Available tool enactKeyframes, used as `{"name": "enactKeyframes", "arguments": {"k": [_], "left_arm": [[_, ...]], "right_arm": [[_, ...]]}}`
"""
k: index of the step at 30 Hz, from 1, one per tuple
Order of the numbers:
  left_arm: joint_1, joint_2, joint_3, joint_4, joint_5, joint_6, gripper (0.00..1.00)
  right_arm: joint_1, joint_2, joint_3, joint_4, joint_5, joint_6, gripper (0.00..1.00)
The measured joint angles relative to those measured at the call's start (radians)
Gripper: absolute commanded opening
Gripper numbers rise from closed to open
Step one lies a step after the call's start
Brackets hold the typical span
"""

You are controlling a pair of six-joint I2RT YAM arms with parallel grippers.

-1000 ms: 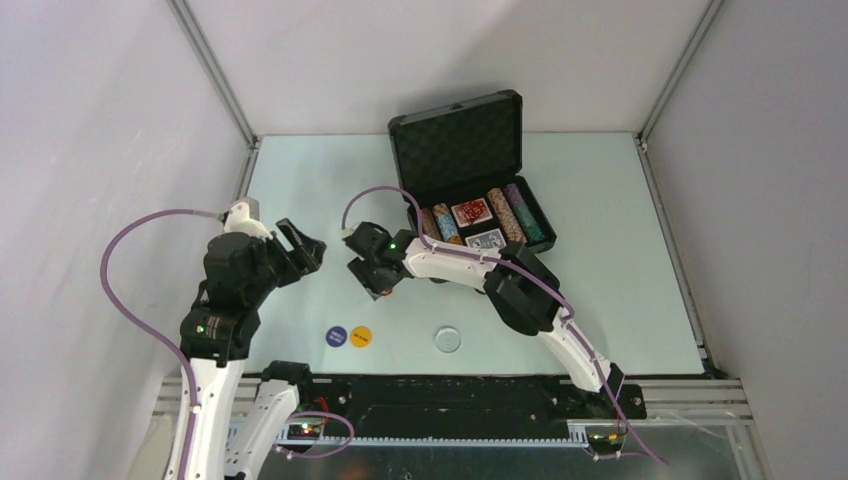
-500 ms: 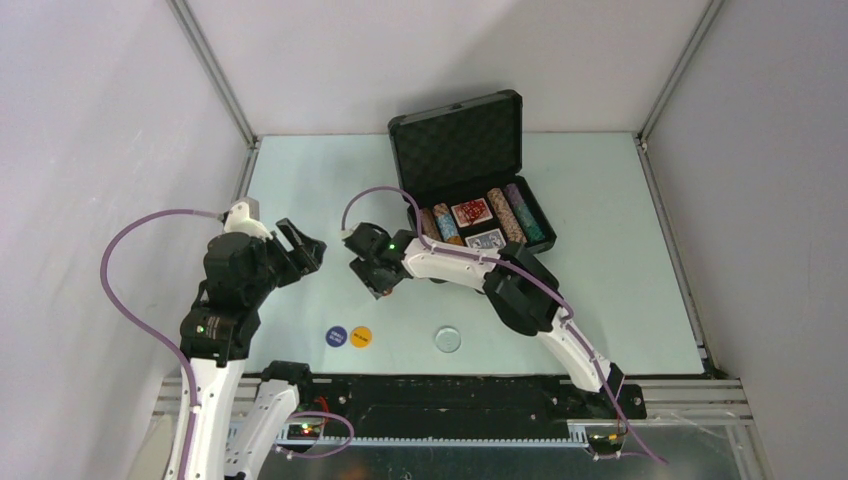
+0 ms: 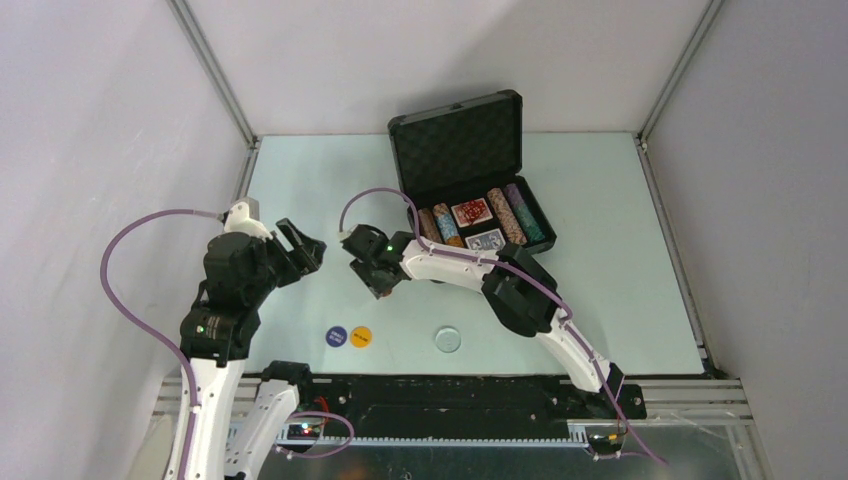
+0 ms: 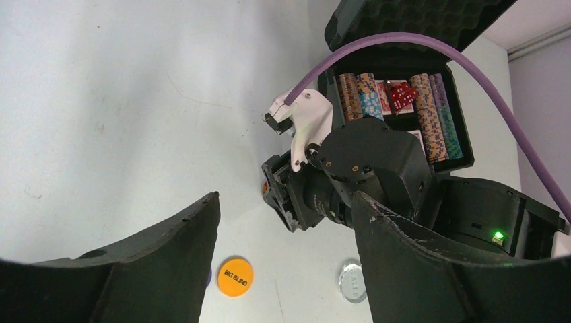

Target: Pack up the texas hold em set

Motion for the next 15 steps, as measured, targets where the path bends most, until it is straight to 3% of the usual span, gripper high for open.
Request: {"name": "enactKeyframes", "arguments": {"k": [15], "left_arm": [[0.000,0.000,0.000,0.000,0.000,0.000,0.77]], "right_arm": [[-0.007,-0.004,0.000,0.000,0.003,-0.007,0.42]]}}
